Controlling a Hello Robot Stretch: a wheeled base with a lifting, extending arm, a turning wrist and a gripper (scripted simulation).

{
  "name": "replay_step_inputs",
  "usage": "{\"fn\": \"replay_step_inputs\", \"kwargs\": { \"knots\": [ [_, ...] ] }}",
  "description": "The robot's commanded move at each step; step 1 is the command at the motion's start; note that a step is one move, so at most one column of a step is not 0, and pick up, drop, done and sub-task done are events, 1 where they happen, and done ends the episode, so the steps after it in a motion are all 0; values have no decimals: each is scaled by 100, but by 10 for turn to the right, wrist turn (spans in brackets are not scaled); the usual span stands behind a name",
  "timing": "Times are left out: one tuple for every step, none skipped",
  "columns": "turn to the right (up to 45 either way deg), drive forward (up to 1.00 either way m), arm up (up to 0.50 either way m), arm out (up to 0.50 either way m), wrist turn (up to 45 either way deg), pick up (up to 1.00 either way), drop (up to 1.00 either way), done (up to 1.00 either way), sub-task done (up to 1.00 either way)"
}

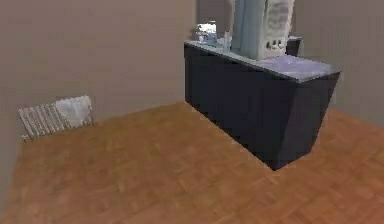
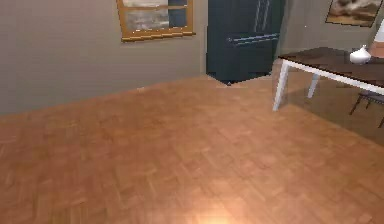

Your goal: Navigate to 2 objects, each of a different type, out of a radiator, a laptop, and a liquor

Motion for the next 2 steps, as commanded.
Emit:
{"fn": "replay_step_inputs", "kwargs": {
  "knots": [
    [-300, 0, 0, 0, 0, 0, 0, 0, 0],
    [0, 100, 0, 0, 0, 0, 0, 0, 0]
  ]
}}
